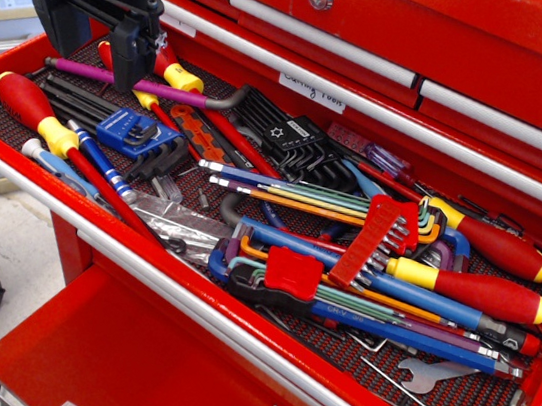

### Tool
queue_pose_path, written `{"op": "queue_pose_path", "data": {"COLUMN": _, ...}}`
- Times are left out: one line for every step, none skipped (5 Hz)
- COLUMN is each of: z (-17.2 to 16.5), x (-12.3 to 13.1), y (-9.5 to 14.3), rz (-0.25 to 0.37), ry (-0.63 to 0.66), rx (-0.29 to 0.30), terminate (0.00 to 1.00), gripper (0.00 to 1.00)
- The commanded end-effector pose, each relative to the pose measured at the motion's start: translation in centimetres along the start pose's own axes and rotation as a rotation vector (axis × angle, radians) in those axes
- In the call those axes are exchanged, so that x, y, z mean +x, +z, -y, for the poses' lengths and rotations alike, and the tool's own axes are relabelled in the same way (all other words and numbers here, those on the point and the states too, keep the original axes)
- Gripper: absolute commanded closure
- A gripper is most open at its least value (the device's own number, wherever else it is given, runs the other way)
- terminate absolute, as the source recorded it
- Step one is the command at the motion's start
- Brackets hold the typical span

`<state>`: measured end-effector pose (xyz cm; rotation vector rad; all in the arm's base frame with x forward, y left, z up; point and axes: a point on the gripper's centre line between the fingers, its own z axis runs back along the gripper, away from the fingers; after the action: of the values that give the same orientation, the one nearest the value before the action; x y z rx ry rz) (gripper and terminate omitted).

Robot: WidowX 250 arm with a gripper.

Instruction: Pick up bit holder

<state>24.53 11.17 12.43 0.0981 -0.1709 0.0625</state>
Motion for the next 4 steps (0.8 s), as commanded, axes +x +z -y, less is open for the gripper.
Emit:
{"op": "queue_pose_path", "data": {"z": 0.0, "x": 0.0, "y": 0.0, "rz": 0.0, "ry": 0.0, "rx": 0.0, "terminate": 0.0, "gripper": 0.0}}
{"op": "queue_pose_path", "data": {"z": 4.6, "x": 2.3, "y": 1.0, "rz": 0.014, "ry": -0.011, "rx": 0.023, "terminate": 0.0, "gripper": 0.0}}
{"op": "queue_pose_path", "data": {"z": 8.2, "x": 3.8, "y": 0.7, "rz": 0.021, "ry": -0.015, "rx": -0.006, "terminate": 0.0, "gripper": 0.0}}
{"op": "queue_pose_path", "data": {"z": 13.1, "x": 4.9, "y": -0.2, "rz": 0.057, "ry": 0.006, "rx": 0.007, "terminate": 0.0, "gripper": 0.0}}
